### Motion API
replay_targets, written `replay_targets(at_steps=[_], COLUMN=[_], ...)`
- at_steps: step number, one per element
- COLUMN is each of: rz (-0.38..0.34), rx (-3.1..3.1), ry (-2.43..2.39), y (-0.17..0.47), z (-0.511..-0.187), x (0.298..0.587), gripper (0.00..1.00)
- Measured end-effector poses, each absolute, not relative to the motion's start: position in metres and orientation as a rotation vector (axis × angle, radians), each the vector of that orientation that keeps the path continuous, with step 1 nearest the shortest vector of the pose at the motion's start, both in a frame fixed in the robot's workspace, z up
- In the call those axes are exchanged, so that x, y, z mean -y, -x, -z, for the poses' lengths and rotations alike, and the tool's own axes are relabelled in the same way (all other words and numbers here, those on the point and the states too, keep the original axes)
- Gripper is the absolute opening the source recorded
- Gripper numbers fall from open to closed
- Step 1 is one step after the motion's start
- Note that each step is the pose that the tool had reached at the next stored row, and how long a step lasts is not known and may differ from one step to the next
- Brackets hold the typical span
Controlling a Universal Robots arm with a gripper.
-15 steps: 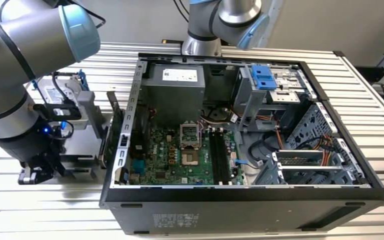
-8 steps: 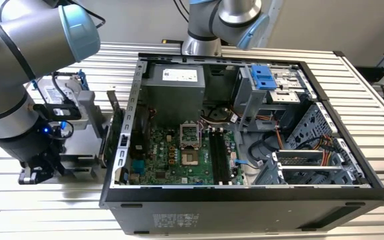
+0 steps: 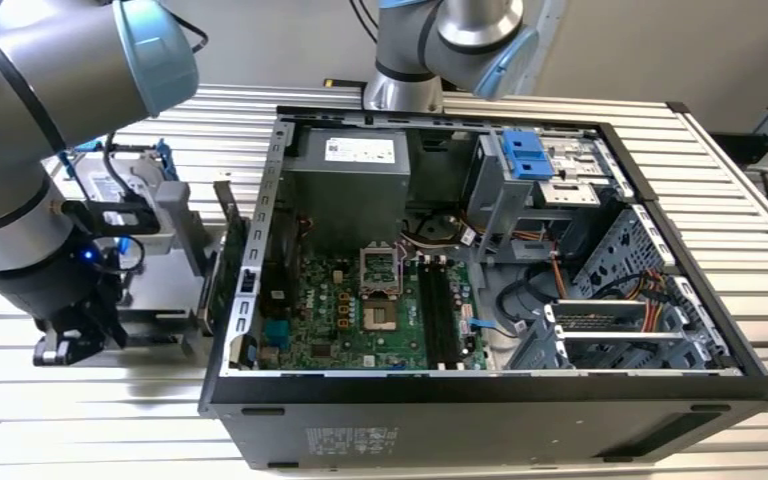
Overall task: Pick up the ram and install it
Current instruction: 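Pick up the ram and move it above insertion slot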
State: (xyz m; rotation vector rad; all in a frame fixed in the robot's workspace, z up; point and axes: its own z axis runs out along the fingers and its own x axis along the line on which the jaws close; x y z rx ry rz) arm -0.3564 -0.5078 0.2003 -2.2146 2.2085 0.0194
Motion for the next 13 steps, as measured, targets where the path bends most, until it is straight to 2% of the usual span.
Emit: replay_targets(at_steps=[13], rz=[-0.019], rx=[-2.209], ry=[2.214], y=[0.356], z=[-0.230], x=[0.508], gripper=[0.00])
